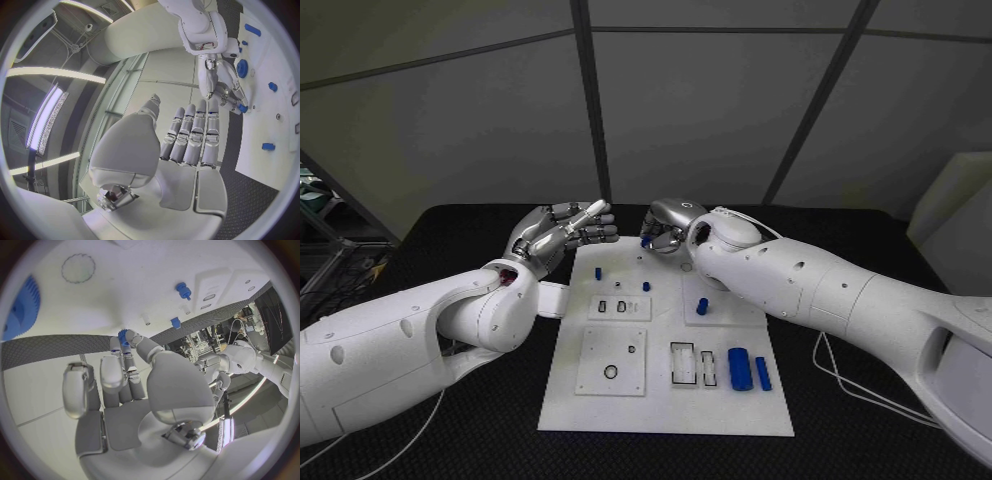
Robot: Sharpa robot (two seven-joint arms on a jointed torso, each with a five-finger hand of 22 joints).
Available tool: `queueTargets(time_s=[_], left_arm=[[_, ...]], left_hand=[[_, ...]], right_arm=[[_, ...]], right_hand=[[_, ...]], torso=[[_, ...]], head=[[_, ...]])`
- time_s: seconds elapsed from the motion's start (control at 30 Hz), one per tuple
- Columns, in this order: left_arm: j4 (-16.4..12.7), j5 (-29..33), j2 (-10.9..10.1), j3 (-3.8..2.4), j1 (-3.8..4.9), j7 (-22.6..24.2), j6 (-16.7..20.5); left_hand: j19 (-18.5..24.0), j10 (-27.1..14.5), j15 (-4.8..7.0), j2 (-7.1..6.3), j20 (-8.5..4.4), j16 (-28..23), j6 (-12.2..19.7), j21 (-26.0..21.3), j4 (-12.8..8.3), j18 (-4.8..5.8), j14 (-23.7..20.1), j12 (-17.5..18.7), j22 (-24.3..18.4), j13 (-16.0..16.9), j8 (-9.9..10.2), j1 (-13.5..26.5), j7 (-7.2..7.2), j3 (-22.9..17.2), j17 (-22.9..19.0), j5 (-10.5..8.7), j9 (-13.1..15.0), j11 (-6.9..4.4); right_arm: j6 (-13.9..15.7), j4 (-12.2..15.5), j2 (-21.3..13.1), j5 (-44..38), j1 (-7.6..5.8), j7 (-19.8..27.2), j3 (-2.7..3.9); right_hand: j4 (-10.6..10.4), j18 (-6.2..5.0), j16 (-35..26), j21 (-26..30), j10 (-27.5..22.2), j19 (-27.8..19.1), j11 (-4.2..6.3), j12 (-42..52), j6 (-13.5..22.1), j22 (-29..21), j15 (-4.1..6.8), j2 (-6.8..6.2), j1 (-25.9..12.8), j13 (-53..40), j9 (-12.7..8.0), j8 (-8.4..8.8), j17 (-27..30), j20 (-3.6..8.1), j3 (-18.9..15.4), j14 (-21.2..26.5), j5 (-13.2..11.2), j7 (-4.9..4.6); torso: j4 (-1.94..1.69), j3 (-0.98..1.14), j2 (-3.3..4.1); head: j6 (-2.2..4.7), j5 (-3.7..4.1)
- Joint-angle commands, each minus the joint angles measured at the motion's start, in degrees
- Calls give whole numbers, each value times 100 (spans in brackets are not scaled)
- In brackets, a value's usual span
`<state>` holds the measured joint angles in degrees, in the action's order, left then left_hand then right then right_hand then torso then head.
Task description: Assemble the parts on the task board
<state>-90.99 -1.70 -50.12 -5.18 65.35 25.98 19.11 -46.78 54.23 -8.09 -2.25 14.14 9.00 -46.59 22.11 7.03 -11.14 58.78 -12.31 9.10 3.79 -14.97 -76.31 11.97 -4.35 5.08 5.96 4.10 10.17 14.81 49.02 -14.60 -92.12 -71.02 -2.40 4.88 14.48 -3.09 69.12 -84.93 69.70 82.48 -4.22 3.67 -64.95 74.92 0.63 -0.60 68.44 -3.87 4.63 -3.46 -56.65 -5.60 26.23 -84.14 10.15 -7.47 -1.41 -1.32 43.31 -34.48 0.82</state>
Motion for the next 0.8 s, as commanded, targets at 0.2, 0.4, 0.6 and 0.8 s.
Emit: queueTargets(time_s=[0.2,0.4,0.6,0.8], left_arm=[[-15,-39,11,-7,23,7,-84],[-11,-39,6,-7,30,3,-87],[1,-39,-1,-7,35,-7,-94],[10,-39,-26,-7,37,-16,-109]], left_hand=[[-39,26,-5,16,11,-41,-40,25,-42,69,31,46,-10,-4,38,-31,100,14,-5,-23,-9,12],[-39,26,-5,16,11,-41,-40,25,-42,69,31,46,-10,-4,38,-31,100,14,-5,-23,-9,12],[-39,26,-5,16,11,-41,-40,25,-42,69,31,46,-10,-4,38,-31,100,14,-5,-23,-9,12],[-42,25,-8,16,12,-57,-39,24,-53,71,24,61,-15,-4,47,-25,101,22,-9,-36,-12,14]], right_arm=[[-92,-72,62,-212,-16,-142,4],[54,-89,79,-196,-16,-36,3],[209,-30,34,-179,-16,22,3],[380,322,-296,-107,-15,-18,2]], right_hand=[[-27,-15,-125,110,-228,-160,-45,-33,135,-66,-36,-149,-69,16,-25,-5,181,-35,85,31,-33,-44],[-12,-174,-599,474,-926,-647,-211,-21,639,-856,-183,-415,-67,17,-98,0,843,-176,-11,248,-349,-196],[-29,-198,-679,547,-1070,-708,-226,-23,796,-976,-198,-448,-4,3,-96,-5,957,-203,-123,257,-478,-174],[-40,-199,-689,559,-1067,-703,-222,-7,773,-987,-196,-463,27,-10,-85,-26,977,-205,-181,242,-476,-189]], torso=[[6,4,4],[13,4,5],[17,5,6],[25,9,3]], head=[[-8,-7],[-10,-15],[-6,-21],[6,-17]])
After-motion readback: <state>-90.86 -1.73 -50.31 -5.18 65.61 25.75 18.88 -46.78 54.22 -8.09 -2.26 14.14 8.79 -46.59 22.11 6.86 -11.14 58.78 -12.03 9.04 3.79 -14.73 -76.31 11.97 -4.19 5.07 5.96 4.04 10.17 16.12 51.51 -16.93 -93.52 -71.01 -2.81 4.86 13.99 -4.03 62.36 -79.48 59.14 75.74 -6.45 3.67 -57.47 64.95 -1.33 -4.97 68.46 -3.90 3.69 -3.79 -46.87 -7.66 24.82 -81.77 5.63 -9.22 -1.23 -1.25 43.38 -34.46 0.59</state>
